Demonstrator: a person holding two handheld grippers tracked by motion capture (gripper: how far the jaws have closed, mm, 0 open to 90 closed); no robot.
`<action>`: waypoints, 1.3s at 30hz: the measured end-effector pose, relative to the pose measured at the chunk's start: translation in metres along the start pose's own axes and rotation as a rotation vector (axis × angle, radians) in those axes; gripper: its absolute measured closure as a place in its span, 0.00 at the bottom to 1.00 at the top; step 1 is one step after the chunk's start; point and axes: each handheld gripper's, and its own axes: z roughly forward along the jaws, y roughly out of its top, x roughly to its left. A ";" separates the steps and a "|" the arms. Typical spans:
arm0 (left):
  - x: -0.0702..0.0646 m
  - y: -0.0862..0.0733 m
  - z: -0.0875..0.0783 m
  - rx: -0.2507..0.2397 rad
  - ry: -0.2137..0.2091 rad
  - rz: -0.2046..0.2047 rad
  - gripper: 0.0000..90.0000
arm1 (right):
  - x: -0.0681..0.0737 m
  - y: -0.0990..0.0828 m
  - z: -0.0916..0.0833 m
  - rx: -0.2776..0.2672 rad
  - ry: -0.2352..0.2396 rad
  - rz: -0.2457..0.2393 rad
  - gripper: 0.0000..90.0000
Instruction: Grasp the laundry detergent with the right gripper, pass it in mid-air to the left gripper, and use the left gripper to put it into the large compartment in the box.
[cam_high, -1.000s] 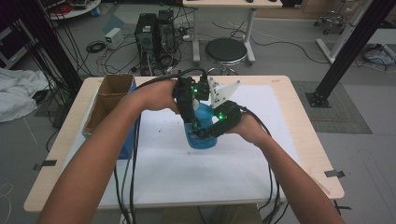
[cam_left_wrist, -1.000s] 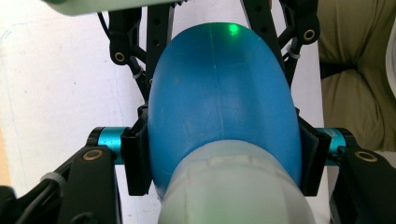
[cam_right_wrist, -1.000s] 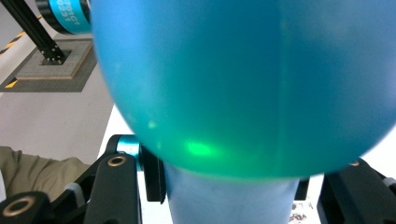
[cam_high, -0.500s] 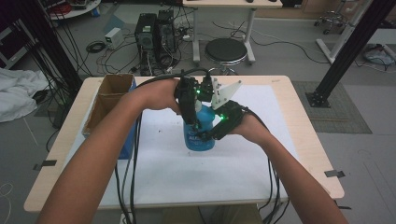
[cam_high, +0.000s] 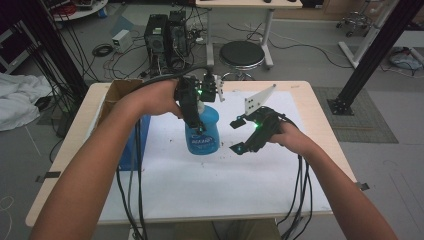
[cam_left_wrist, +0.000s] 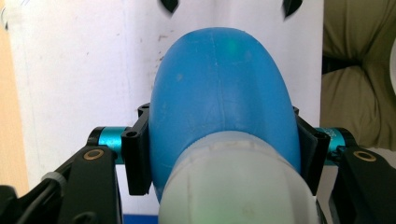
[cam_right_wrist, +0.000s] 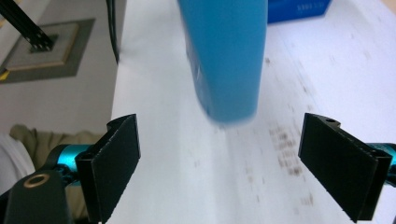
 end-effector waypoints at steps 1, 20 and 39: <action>0.001 -0.001 0.000 0.004 0.006 -0.028 0.42 | 0.000 -0.002 -0.003 0.018 -0.017 0.008 0.13; 0.015 -0.022 -0.011 0.015 0.093 -0.236 0.41 | 0.000 -0.045 -0.062 0.304 -0.107 0.112 0.01; 0.020 -0.039 -0.064 0.012 0.165 -0.560 0.42 | 0.009 -0.066 -0.108 0.536 -0.215 0.070 0.01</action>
